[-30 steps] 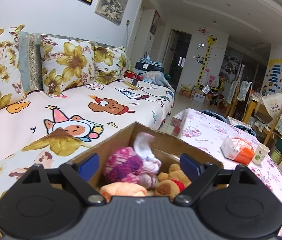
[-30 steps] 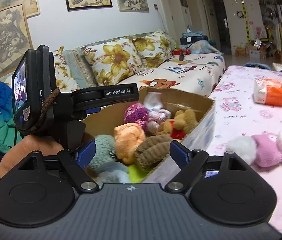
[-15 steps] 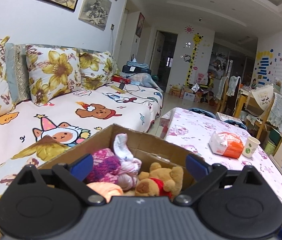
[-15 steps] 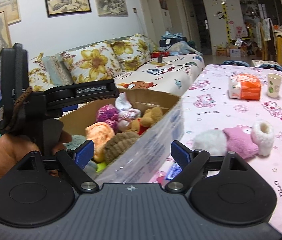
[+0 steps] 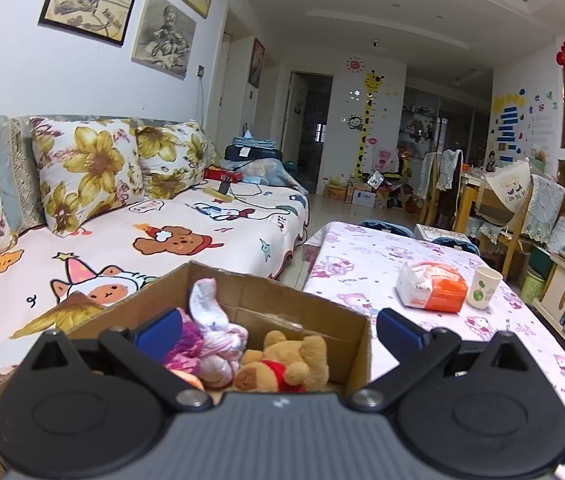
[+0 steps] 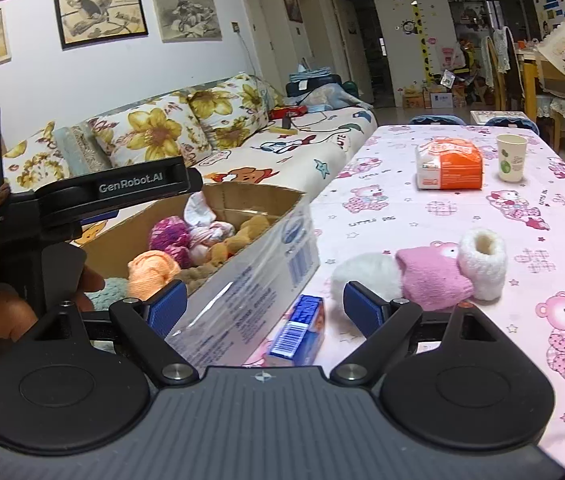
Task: Organize soft objects
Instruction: 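Move both tools back toward the white pom-pom and pink slipper, then move the left tool to the small blue box while the right tool approaches the white fuzzy slipper, then grasp the small blue box with the left tool while the right tool grasps the white fuzzy slipper, then carry the blue box and white slipper over the cardboard box with both tools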
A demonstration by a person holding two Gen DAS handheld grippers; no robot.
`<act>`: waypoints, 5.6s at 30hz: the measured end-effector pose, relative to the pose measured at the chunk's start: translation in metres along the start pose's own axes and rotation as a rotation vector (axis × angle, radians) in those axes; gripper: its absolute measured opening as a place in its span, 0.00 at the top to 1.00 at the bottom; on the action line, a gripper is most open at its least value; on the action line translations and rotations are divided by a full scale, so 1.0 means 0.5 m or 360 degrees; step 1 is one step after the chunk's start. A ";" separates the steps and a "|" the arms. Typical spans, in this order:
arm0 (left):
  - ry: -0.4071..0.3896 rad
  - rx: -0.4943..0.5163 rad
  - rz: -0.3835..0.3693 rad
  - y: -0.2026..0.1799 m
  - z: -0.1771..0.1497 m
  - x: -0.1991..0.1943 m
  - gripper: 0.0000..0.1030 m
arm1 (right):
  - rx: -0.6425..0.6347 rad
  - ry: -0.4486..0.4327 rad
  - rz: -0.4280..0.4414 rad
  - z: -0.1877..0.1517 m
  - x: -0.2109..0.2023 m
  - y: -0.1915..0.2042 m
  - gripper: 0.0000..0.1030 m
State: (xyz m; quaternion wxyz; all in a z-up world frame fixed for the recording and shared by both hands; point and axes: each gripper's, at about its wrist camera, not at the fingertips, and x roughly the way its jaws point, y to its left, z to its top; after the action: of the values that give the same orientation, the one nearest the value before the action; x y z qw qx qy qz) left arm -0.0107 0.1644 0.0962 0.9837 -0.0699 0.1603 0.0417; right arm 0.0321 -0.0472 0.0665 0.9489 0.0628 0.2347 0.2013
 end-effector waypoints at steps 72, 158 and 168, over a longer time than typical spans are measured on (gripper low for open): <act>0.0154 0.0568 0.0116 -0.256 -0.197 -0.004 0.01 | 0.0381 0.0009 -0.0590 -0.024 0.064 -0.313 0.00; 0.0552 0.0173 -0.0285 -0.240 -0.214 0.084 0.76 | 0.0258 0.0190 -0.0469 -0.048 0.110 -0.284 0.40; 0.0569 0.0167 -0.0296 -0.234 -0.210 0.078 0.76 | 0.0195 0.0217 -0.0504 -0.076 0.082 -0.255 0.40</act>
State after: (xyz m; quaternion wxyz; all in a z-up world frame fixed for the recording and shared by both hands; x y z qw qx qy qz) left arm 0.0057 0.0353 -0.0003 0.9415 -0.0394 0.3271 -0.0708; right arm 0.0926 -0.1458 -0.0115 0.9450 0.0688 0.3174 0.0387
